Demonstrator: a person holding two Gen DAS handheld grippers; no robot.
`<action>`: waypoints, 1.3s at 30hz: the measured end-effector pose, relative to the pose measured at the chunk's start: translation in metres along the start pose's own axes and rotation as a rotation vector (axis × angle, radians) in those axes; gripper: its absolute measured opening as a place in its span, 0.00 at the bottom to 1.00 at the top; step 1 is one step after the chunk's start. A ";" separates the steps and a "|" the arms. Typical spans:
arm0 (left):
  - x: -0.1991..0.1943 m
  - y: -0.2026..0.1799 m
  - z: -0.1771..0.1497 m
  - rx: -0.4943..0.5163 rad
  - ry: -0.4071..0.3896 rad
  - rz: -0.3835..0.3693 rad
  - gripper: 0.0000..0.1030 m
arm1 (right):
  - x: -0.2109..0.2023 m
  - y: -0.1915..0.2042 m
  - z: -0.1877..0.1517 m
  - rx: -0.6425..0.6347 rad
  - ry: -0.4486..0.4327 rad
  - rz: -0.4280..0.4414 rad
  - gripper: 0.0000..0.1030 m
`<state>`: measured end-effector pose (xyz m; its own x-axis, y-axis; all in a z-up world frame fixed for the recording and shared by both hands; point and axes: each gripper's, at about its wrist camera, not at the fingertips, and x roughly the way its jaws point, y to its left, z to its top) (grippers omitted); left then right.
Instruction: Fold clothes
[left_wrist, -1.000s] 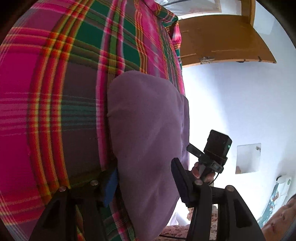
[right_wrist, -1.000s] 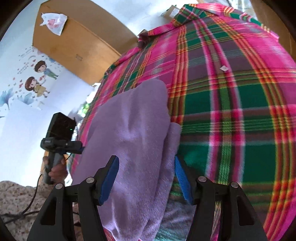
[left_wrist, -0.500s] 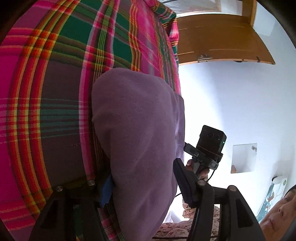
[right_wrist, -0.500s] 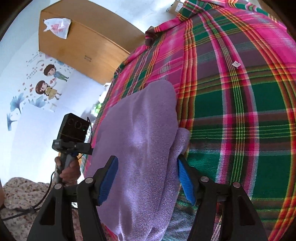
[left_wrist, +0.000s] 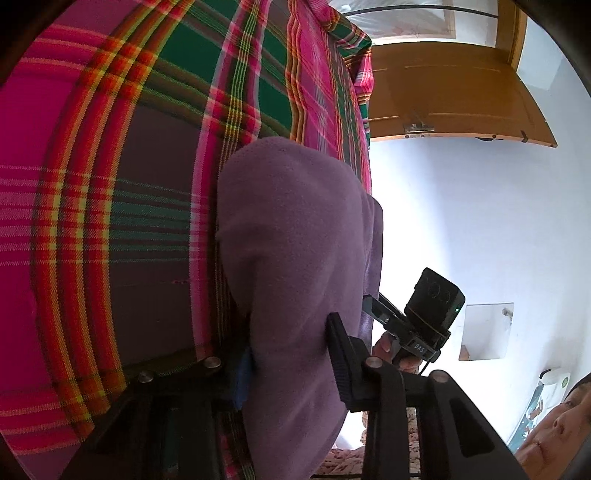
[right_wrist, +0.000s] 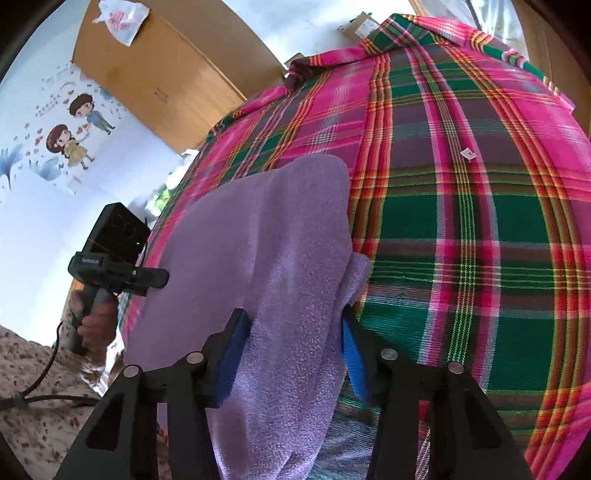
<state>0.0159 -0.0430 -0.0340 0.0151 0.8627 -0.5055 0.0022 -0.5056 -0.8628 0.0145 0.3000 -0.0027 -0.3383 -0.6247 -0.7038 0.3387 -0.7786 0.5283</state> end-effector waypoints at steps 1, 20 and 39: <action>0.001 -0.001 0.000 0.000 -0.002 0.001 0.35 | 0.000 0.000 -0.001 0.001 -0.003 -0.009 0.43; 0.001 -0.030 -0.008 0.086 -0.100 0.108 0.32 | 0.006 0.037 -0.010 -0.091 -0.097 -0.243 0.22; -0.041 -0.040 0.000 0.124 -0.193 0.086 0.24 | -0.007 0.079 0.002 -0.071 -0.193 -0.232 0.20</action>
<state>0.0148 -0.0581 0.0209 -0.1819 0.8090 -0.5590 -0.1139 -0.5820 -0.8052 0.0419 0.2423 0.0452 -0.5719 -0.4357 -0.6951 0.2911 -0.8999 0.3246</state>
